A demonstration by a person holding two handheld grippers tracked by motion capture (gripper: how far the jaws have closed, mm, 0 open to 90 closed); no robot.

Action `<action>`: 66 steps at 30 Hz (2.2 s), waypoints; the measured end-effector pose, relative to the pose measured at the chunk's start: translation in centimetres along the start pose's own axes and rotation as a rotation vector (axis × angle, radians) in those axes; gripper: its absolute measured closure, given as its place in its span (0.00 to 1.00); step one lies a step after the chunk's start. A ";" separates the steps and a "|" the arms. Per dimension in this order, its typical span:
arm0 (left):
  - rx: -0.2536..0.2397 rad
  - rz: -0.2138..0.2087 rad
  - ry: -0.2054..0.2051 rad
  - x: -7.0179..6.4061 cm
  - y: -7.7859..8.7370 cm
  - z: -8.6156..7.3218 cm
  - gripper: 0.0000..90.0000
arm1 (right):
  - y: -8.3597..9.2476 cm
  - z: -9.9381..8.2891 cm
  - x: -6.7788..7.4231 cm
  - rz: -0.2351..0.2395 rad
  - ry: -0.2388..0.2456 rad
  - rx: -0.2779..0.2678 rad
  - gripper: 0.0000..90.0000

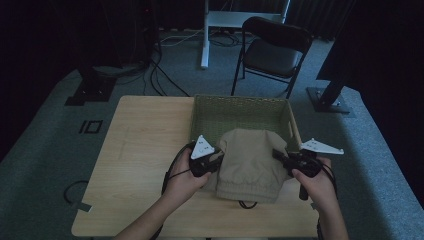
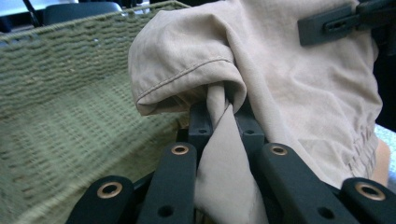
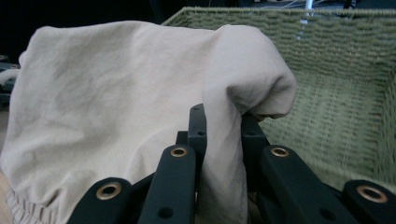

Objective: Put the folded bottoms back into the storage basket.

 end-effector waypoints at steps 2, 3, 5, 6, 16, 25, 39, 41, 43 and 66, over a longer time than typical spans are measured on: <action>0.001 0.004 -0.002 0.3 0.1 0.4 0.92 | -0.2 0.6 0.0 -0.002 0.004 -0.002 0.89; 0.002 0.006 -0.003 0.5 0.1 0.6 0.92 | -0.2 0.9 0.0 0.002 0.002 0.000 0.89; 0.000 0.005 -0.003 0.7 0.1 1.0 0.92 | -0.3 1.3 0.0 0.003 0.002 -0.003 0.90; 0.002 0.006 -0.006 0.9 0.2 1.1 0.92 | -0.4 1.5 0.0 0.007 -0.001 -0.002 0.89; -0.013 0.002 0.002 2.4 0.0 3.7 0.92 | -1.0 4.4 -0.7 0.014 -0.026 -0.017 0.90; -0.039 0.005 0.030 4.0 -0.3 5.9 0.92 | -1.9 6.9 -1.5 0.009 -0.039 -0.011 0.90; -0.071 0.030 0.053 7.1 -2.2 8.7 0.92 | -4.0 10.8 -3.8 -0.001 -0.095 -0.022 0.90; -0.082 0.037 0.060 7.6 -2.6 8.9 0.92 | -4.4 11.3 -4.2 -0.006 -0.105 -0.018 0.90; -0.090 0.041 0.073 8.1 -3.1 9.0 0.92 | -5.0 11.7 -4.7 -0.002 -0.116 -0.021 0.90; -0.047 0.082 0.211 12.7 -10.0 6.4 0.92 | -12.4 10.8 -9.5 -0.099 -0.153 0.060 0.90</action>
Point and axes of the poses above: each handheld gripper's, and its own axes: y roughly backward along the jaws, z roughly out of its top, x roughly to its left, the point moved 10 cm from there along -y, roughly forward along the jaws, and after that the axes turned 4 degrees about x, right-handed, at the moved point
